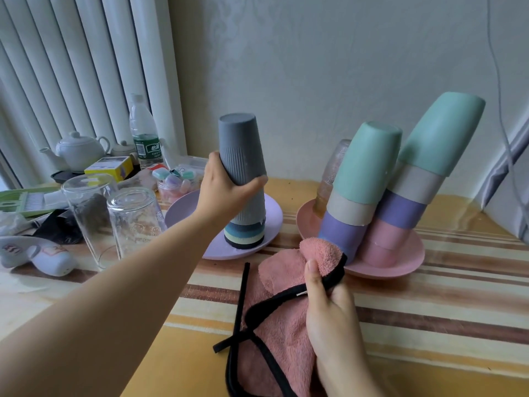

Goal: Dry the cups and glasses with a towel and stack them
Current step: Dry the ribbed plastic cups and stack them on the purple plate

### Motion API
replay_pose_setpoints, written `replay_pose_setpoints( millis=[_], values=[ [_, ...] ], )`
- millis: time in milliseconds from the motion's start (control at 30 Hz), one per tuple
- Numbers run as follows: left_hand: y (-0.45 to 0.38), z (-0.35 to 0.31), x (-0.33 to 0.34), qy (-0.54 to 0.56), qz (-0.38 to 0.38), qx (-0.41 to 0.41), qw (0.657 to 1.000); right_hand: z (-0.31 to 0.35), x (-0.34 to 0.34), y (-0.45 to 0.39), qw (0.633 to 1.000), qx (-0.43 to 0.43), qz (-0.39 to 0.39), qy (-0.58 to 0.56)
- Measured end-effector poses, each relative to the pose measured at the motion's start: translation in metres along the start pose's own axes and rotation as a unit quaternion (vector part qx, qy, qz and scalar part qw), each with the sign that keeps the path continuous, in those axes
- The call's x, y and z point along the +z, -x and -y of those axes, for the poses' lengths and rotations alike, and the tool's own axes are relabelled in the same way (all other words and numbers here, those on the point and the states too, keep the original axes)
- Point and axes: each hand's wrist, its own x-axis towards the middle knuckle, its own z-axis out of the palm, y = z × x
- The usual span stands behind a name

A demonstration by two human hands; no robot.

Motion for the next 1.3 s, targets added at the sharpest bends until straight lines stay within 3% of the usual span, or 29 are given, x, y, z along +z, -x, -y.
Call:
replay_pose_setpoints(
  millis=[267, 433, 600, 700, 767, 833, 900, 1067, 1300],
  values=[
    [-0.004, -0.045, -0.041, 0.014, 0.016, 0.063, 0.998, 0.001, 0.001, 0.0, 0.999, 0.013, 0.019, 0.027],
    [0.053, -0.025, -0.059, 0.09, 0.092, -0.001, 0.992, 0.007, 0.002, 0.003, 0.999, 0.01, 0.038, 0.013],
    [0.12, 0.004, -0.05, 0.174, 0.138, -0.085, 0.971, 0.009, 0.0, 0.005, 0.992, 0.018, 0.109, -0.06],
    [0.142, 0.007, -0.041, 0.182, 0.146, -0.09, 0.968, 0.017, 0.002, 0.017, 0.985, -0.057, 0.161, -0.006],
    [0.149, 0.005, -0.038, 0.181, 0.181, -0.061, 0.965, 0.018, 0.012, 0.025, 0.962, -0.179, 0.188, 0.089],
    [0.152, 0.004, -0.039, 0.179, 0.223, -0.029, 0.958, 0.012, 0.019, 0.026, 0.937, -0.254, 0.161, 0.176],
    [0.155, 0.005, -0.041, 0.182, 0.255, -0.013, 0.95, 0.011, 0.02, 0.023, 0.937, -0.264, 0.126, 0.193],
    [0.157, 0.007, -0.041, 0.192, 0.312, -0.013, 0.93, 0.019, 0.013, 0.016, 0.962, -0.23, 0.095, 0.111],
    [0.159, 0.007, -0.044, 0.283, 0.328, -0.062, 0.899, 0.031, -0.002, 0.014, 0.991, -0.065, 0.115, 0.023]
  ],
)
